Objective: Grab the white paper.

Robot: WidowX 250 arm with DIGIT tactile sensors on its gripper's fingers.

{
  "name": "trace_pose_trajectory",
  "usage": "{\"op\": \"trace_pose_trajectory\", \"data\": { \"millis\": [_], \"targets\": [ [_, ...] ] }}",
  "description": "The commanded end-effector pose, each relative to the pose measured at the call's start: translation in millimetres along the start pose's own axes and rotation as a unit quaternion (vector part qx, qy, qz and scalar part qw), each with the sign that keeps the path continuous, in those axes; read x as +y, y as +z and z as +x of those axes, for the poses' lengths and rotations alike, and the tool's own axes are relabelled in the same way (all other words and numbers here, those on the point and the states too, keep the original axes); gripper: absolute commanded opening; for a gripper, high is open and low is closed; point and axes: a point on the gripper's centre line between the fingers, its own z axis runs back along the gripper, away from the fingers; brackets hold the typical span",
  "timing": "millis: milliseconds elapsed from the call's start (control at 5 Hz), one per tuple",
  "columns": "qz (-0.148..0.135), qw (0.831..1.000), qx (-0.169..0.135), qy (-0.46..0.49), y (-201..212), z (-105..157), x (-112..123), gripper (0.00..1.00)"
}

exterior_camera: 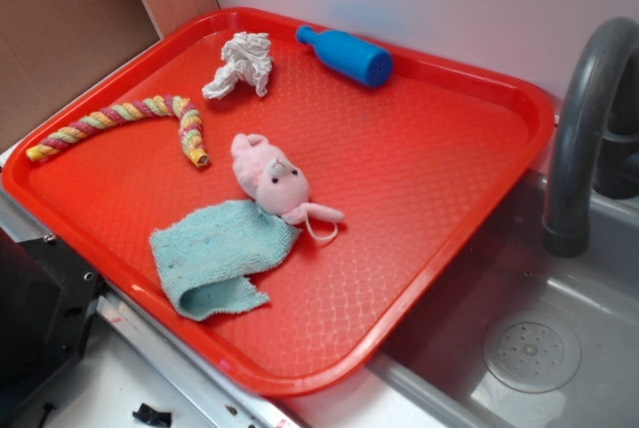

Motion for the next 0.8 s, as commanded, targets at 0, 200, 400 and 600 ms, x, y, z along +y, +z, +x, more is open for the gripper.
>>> {"op": "trace_pose_trajectory", "data": {
  "millis": [0,200,400,600],
  "targets": [
    [0.000,1.000,0.000,0.000,0,0,0,1.00],
    [0.003,0.994,-0.013,0.112,-3,13,10,1.00],
    [0.008,0.971,-0.062,0.232,-17,35,21,1.00],
    [0.001,0.934,-0.087,0.347,-34,54,36,1.00]
  ]
}}
